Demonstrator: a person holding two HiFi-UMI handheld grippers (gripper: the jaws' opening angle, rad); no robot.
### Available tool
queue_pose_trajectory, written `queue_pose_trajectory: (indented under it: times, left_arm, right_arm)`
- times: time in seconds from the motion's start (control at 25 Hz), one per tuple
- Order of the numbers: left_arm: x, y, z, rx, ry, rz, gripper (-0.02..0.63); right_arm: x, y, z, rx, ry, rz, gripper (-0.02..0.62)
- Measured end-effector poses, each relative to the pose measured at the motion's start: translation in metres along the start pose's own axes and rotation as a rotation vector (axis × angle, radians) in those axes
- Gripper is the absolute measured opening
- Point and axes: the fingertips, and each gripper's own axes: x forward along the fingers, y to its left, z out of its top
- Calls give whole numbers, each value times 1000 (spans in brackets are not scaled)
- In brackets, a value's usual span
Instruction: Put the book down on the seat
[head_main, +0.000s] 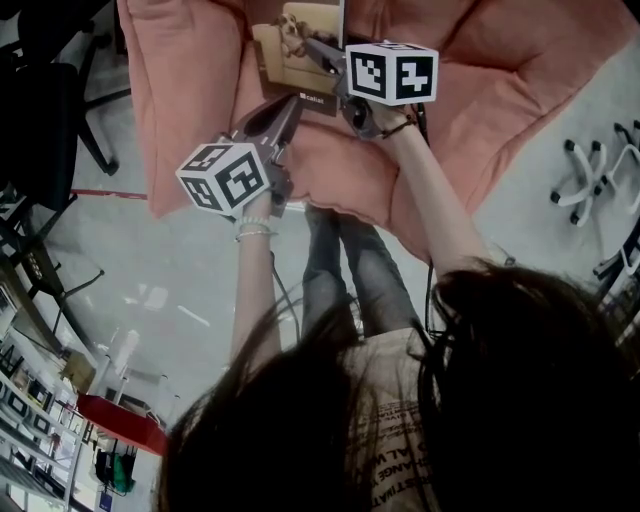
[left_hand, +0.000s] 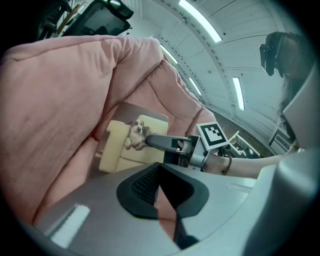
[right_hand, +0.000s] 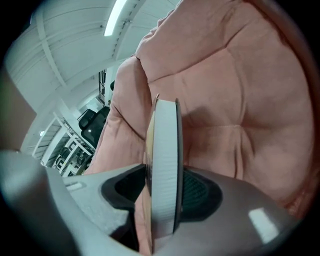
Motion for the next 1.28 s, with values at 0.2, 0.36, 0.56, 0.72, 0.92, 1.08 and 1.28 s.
queue_pose_trajectory:
  times: [0.2,0.36,0.56,0.72,0.92,1.08,1.28]
  left_arm:
    - [0,-2,3,4,0,-10,-11]
    - [2,-7,4,12,2,-10,-11]
    - [1,-6,6,19,2,-14,-11]
    - [0,-6,7,21,5,-20,-11]
    - [-1,-6,6,22,12,-24,-11]
    - [0,-6,6,26,16,-27,-11]
    - [0,-7,4,33,29,-31,-11]
  right_arm:
    - [-4,-14,-7,-4,22,-79,214]
    - [-12,-29,-9,5,13,-149,242]
    - [-16,-46,-13,12,12,-245,262]
    - [-20,-53,-18,21,17,-292,267]
    - [-26,-58,-17,28,-9,-330,273]
    - [-28,-56,-18,45,-16,-319,273]
    - [-29,-46,-23,83,-6,-262,273]
